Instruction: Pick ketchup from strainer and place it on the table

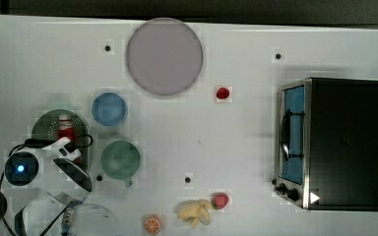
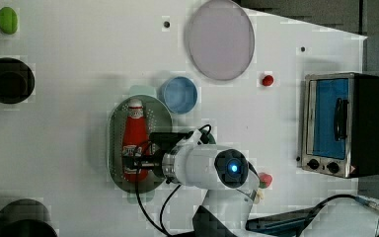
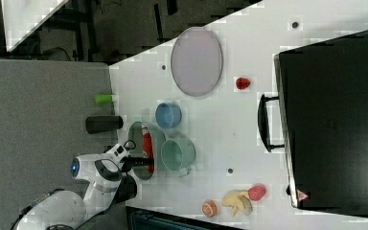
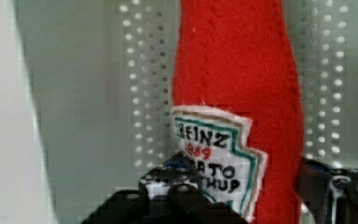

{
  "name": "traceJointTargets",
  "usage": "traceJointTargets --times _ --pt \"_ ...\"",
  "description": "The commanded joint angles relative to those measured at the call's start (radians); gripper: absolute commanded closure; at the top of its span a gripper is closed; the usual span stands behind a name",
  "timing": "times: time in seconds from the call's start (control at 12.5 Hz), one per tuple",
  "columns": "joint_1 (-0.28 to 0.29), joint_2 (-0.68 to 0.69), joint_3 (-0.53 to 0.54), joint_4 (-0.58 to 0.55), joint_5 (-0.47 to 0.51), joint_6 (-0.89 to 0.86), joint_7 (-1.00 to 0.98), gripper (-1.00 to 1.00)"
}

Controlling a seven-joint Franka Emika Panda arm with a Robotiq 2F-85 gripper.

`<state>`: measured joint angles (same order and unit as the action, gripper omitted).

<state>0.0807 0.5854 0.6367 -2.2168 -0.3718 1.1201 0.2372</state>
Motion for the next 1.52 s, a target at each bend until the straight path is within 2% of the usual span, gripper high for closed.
traceJointTargets --times 0.08,0.32,0.56,0.8,1.2,1.52 --pt "0.016 -0.071 0.021 0.0 0.01 0.01 0.042 -0.22" --pt "-0.013 -0.196 0.064 -0.018 0.069 -0.077 0.042 -0.22" --pt "-0.051 -0.328 0.107 0.008 0.249 -0.255 0.032 -0.22" --pt "-0.083 -0.431 0.101 0.068 0.394 -0.421 -0.122 -0.22" --pt "-0.158 -0.513 0.016 0.199 0.43 -0.648 -0.34 -0.22" --pt "-0.197 -0.523 -0.095 0.271 0.429 -0.694 -0.41 -0.22"
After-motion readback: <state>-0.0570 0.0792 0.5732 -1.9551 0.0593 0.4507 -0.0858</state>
